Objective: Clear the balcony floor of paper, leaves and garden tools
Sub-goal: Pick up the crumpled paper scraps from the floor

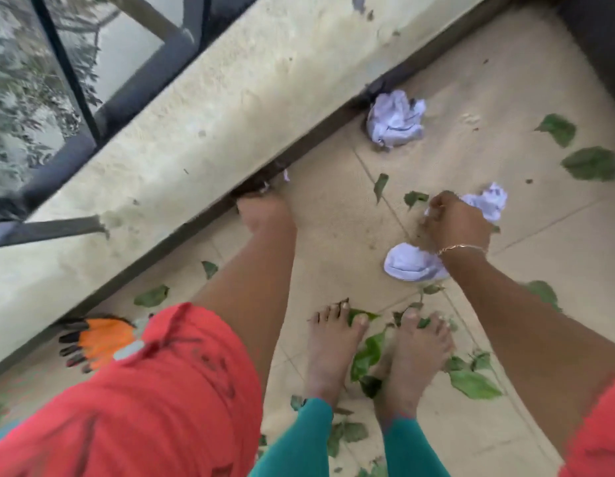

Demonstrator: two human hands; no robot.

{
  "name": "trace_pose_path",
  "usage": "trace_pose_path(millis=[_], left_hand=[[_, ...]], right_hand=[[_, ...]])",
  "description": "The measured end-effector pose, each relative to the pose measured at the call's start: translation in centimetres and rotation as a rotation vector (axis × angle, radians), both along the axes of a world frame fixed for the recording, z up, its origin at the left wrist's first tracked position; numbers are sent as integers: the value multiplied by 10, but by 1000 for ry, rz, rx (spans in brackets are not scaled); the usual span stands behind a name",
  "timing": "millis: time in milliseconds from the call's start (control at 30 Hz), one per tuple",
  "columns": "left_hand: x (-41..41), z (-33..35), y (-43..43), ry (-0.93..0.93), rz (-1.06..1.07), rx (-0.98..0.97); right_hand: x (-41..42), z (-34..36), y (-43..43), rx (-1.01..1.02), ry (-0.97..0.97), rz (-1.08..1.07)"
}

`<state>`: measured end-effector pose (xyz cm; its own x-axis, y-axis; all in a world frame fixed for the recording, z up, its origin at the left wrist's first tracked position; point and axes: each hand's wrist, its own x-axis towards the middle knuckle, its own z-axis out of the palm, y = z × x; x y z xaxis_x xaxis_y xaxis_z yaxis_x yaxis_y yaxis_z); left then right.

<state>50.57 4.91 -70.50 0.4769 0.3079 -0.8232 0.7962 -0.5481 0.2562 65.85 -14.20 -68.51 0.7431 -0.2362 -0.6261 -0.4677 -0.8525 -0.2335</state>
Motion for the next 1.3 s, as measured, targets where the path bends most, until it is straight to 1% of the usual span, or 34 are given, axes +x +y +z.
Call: trace_pose_path(millis=[67,100,167,200,267,300,367,433,467,567,633,667,700,800,833,867,900,933,967,1000,1033,1067,1100,1133,1167,1233,1300], left_hand=[[-25,2,-13,-60,-240,-59],[-24,5,-12,-55,-292,-74],[-11,4,-4,2,-274,-77],[-9,2,-4,0,-253,-87],[-10,-3,-3,-44,-279,-70],[-8,-1,-2,-21,-303,-75],[-3,-5,-4,-70,-192,-82],[5,-6,0,-142,-131,-25],[4,-7,1,-152,-150,-5],[0,-9,0,-81,-305,19],[-3,-9,-6,-83,-313,4],[-3,-10,-7,-113,-332,35],[1,-6,-8,-103,-366,66],[-12,-5,-15,19,-568,89],[-11,-7,-16,12,-584,115],[-20,-9,-14,27,-549,115],[-14,-7,-13,-15,-514,66],[8,-8,-11,-115,-465,53],[49,-4,-13,-273,-443,88],[112,13,-21,-389,-426,108],[167,29,-37,-577,-493,193],[214,37,-52,-626,-458,196],[230,30,-62,-655,-508,291],[241,20,-67,-675,-549,329],[250,14,-70,-657,-660,357],[243,8,-67,-576,-769,350],[244,13,-66,-622,-733,330]], right_hand=[[0,-13,1,-7,-35,16],[-1,-17,1,-13,-57,32],[-1,-23,3,-11,-77,82],[-1,-23,3,-5,-81,94],[0,-22,1,35,-98,72],[0,-20,-1,65,-113,45],[-2,-14,-3,126,-151,3],[-5,-9,-5,184,-182,-7],[-7,-7,-6,208,-193,-18],[-13,-8,-9,237,-214,-49],[-15,-9,-12,211,-233,-83],[-15,-9,-15,185,-246,-102],[-16,-9,-18,151,-266,-117],[-15,-4,-32,72,-332,-208],[-14,-2,-39,69,-344,-263],[-13,0,-45,63,-347,-299],[-13,1,-51,47,-350,-307],[-12,2,-57,29,-358,-293],[-10,2,-60,34,-372,-269],[-9,-1,-62,63,-380,-231],[-8,-5,-63,99,-355,-175],[-6,-10,-64,119,-292,-109],[-4,-16,-66,117,-211,-54],[-3,-21,-68,97,-146,-10],[-1,-23,-69,57,-117,42],[1,-18,-71,-31,-138,149],[0,-4,-73,-63,-157,141]])
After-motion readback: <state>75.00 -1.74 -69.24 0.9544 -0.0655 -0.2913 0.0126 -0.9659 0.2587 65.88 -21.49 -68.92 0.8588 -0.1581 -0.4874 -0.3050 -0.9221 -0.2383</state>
